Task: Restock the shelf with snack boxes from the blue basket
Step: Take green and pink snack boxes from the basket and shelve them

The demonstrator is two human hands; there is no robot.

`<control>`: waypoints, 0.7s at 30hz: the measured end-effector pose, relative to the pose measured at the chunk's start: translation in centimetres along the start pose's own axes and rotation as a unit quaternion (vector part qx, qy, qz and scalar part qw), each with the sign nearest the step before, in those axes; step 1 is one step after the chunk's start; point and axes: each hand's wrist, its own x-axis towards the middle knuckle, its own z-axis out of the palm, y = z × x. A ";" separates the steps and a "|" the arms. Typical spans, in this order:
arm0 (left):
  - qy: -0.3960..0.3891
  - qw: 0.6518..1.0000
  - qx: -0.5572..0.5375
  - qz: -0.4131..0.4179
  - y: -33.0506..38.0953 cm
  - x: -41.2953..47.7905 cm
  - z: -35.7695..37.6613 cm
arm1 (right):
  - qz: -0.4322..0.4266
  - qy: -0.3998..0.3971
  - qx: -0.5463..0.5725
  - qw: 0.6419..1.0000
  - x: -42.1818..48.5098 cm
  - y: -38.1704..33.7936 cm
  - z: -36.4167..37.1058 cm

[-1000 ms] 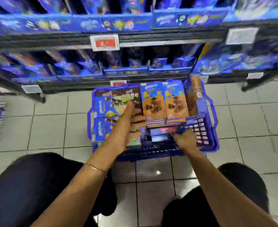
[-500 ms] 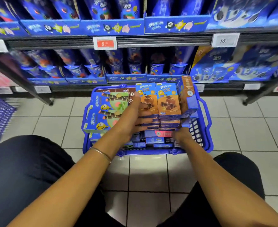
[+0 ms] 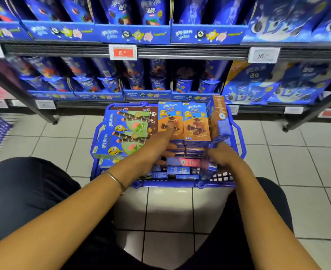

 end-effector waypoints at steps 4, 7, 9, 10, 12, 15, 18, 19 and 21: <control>0.019 0.999 -0.004 -0.036 -0.7 0.0 0.2 | -0.098 -0.026 0.047 0.994 -3.0 -3.4 -3.0; 0.047 0.996 -0.048 -0.058 -1.4 -0.3 0.1 | -0.138 -0.023 0.185 0.973 -4.2 -5.7 -4.2; 0.051 0.991 -0.109 -0.060 -1.7 -0.6 -0.2 | -0.168 -0.007 0.313 0.935 -4.5 -6.7 -3.9; 0.041 0.987 -0.143 -0.055 -1.6 -0.8 -0.6 | -0.180 -0.012 0.387 0.904 -4.4 -7.0 -3.4; 0.004 0.980 -0.198 -0.038 -1.3 -1.2 -1.4 | -0.179 -0.033 0.493 0.851 -4.6 -7.5 -2.2; -0.049 0.976 -0.214 0.013 -0.2 -1.5 -3.1 | -0.180 -0.086 0.571 0.796 -5.2 -7.9 0.0; -0.019 0.976 -0.203 0.082 0.7 -1.2 -4.5 | -0.192 -0.152 0.605 0.758 -5.9 -8.0 2.5; 0.001 0.973 -0.209 0.102 0.7 -1.0 -4.7 | -0.201 -0.156 0.589 0.767 -6.0 -7.9 3.4; 0.037 0.967 -0.215 0.135 0.4 -0.5 -4.6 | -0.221 -0.132 0.532 0.807 -6.0 -7.5 4.7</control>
